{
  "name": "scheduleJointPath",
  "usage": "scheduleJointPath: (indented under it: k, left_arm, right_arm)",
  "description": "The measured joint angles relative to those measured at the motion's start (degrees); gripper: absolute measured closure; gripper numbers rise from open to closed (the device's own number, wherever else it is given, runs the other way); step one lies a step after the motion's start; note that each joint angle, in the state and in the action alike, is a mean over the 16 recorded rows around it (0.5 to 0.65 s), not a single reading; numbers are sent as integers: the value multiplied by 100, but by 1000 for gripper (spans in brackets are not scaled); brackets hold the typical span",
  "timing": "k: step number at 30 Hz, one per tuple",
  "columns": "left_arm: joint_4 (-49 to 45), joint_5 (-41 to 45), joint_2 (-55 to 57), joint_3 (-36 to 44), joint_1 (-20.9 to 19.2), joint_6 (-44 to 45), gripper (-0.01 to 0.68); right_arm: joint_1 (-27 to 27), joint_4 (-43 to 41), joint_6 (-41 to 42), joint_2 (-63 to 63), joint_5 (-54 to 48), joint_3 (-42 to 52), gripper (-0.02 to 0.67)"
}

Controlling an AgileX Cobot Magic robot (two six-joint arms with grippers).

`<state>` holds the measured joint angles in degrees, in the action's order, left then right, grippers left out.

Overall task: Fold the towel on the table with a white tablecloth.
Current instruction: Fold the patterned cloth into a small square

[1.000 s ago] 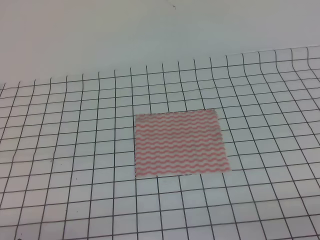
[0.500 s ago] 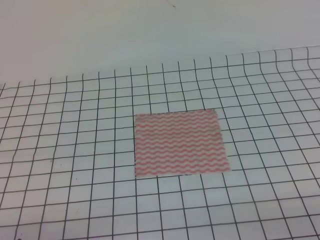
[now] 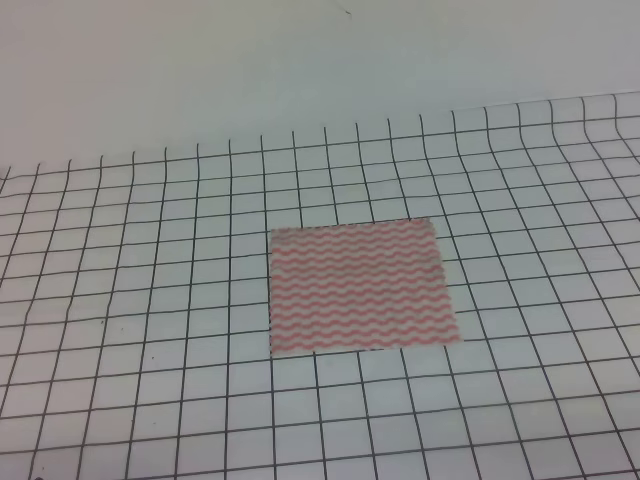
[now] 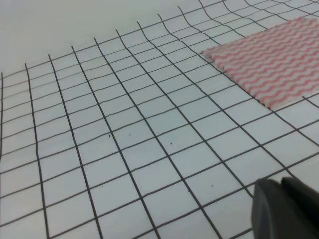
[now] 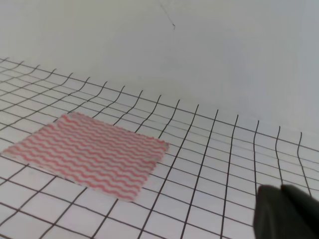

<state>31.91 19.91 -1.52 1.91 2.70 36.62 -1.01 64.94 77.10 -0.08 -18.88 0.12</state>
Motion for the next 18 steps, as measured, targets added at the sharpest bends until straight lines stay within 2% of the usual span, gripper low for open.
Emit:
scheduleJointPath:
  k: [18]
  left_arm:
    - [0, 0, 0, 0, 0, 0, 673]
  right_arm:
    - [0, 14, 1, 8, 1, -12, 650]
